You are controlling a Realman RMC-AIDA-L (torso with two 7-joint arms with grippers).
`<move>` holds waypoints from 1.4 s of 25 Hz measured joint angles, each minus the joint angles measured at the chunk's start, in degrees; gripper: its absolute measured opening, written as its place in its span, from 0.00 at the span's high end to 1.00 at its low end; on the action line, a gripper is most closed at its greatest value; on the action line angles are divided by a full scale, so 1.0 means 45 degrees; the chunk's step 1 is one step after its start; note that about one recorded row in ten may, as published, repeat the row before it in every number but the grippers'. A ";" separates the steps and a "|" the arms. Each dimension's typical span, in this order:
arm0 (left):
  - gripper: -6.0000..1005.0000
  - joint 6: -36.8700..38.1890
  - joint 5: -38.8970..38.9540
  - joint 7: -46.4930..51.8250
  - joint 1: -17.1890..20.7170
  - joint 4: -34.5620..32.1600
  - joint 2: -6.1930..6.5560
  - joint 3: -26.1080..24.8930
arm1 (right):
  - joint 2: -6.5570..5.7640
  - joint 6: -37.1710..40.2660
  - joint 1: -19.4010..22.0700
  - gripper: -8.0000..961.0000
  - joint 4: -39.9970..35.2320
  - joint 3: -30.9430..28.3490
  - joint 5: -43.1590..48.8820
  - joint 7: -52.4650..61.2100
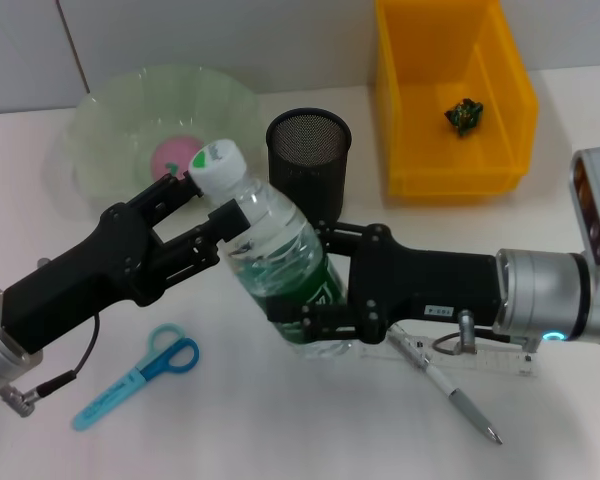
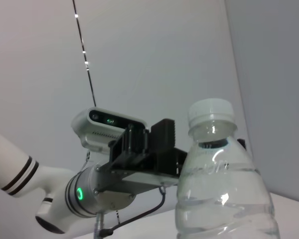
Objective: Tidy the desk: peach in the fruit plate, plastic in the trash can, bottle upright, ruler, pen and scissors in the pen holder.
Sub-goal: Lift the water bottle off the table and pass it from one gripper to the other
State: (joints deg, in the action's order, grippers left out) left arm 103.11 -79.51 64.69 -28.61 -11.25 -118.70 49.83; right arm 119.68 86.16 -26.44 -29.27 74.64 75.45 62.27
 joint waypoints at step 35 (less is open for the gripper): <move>0.55 0.0099 0.0142 -0.0009 -0.0119 0.0202 0.0019 -0.0053 | 0.0044 0.0018 -0.0417 0.15 0.0474 0.0462 -0.0198 -0.0011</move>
State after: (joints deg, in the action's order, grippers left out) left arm 103.55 -78.87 64.65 -29.15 -10.34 -118.62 49.59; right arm 119.88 86.24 -28.32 -27.14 76.72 74.56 62.22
